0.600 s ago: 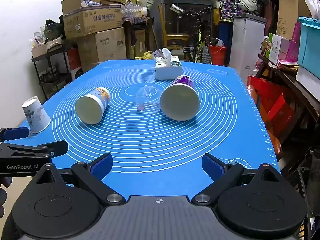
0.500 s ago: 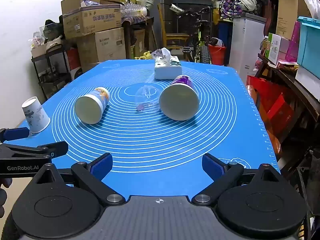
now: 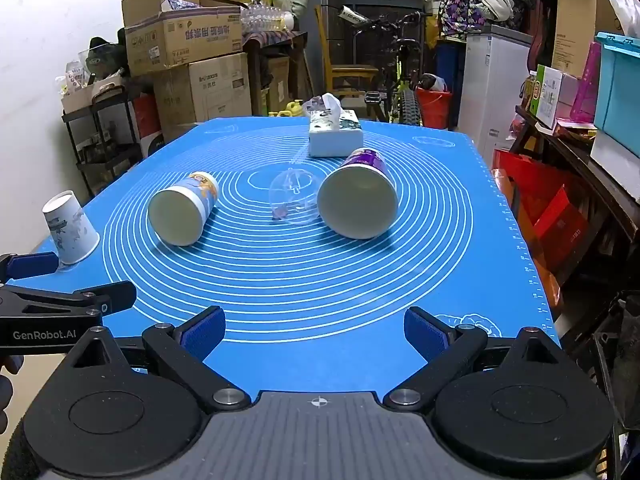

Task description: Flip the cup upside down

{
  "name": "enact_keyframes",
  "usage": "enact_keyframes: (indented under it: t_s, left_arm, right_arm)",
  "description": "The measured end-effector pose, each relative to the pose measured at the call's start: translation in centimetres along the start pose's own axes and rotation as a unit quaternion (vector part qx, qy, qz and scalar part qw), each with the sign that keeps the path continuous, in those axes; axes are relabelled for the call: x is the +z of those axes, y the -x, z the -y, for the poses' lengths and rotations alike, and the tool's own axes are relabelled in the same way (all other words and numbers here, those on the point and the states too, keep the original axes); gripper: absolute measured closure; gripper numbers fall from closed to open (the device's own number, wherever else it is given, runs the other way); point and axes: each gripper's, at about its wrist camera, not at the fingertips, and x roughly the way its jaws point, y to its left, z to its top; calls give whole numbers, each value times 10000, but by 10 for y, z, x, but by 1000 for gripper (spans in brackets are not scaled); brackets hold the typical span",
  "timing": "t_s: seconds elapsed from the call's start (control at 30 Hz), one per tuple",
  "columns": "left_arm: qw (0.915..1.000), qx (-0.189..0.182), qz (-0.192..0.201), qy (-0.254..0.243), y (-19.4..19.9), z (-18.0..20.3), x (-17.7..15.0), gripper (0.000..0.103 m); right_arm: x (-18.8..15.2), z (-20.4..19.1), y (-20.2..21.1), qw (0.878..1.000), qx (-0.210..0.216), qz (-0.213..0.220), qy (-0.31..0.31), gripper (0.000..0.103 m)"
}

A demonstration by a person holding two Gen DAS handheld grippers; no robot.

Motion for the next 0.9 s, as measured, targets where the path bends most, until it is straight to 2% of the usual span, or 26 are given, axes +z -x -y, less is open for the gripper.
enact_keyframes:
  t_s: [0.9]
  left_arm:
    - [10000, -50, 18, -19, 2, -1, 3, 0]
  right_arm:
    - [-2, 1, 0, 10000, -15, -14, 11, 7]
